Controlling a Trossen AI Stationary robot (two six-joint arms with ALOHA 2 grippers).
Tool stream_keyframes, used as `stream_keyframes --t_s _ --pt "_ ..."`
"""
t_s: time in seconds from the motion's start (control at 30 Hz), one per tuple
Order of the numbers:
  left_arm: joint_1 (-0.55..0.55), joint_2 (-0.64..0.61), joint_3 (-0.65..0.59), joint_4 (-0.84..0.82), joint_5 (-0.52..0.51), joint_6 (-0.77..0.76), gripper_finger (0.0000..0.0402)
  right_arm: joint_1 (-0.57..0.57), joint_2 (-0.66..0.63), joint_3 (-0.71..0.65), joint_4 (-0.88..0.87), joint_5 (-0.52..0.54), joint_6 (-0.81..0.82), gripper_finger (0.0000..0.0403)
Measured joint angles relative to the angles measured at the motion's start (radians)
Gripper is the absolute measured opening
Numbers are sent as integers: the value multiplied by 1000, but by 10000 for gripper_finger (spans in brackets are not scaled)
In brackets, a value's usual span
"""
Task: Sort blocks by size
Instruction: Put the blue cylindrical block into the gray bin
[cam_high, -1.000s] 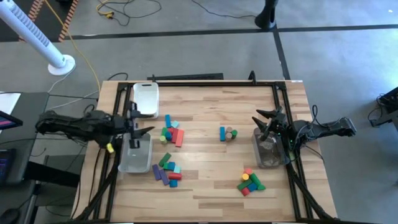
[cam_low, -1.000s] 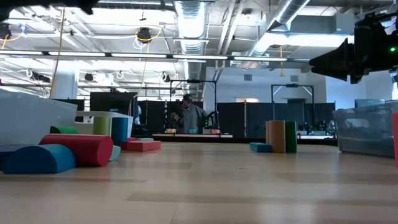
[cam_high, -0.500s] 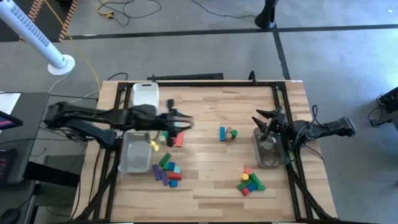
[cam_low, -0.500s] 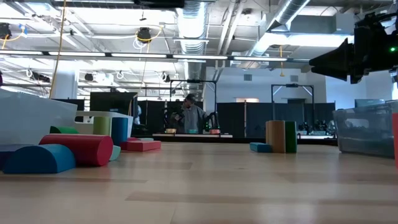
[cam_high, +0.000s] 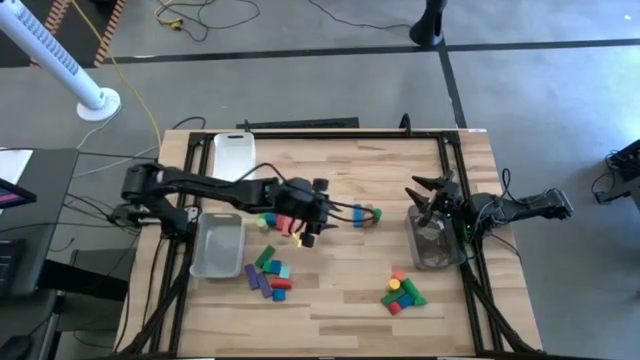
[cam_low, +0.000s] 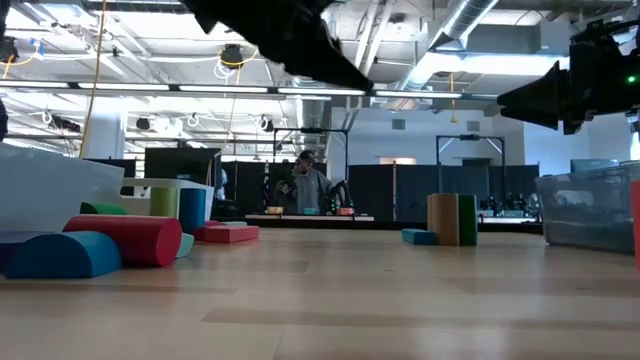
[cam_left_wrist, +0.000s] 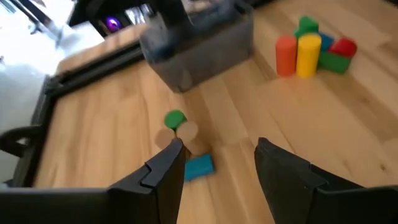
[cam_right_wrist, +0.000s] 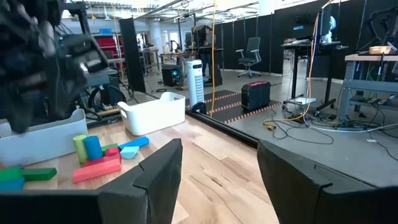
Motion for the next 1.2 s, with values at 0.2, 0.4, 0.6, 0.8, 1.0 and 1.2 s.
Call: stream_keyframes --t_s 0.2,0.4,0.6,0.8,1.0,1.2 --pt "0 37 14 -41 27 5 185 0 0 0 0 0 0 239" --pt "0 28 15 -214 33 -29 185 0 0 0 0 0 0 239" --pt "0 29 14 -485 33 -50 185 0 0 0 0 0 0 239" --pt "-1 29 14 -673 33 -70 185 0 0 0 0 0 0 239" --pt "2 29 14 -821 -13 -73 185 0 0 0 0 0 0 239" --pt "35 -10 11 -907 -58 -84 185 0 0 0 0 0 0 239"
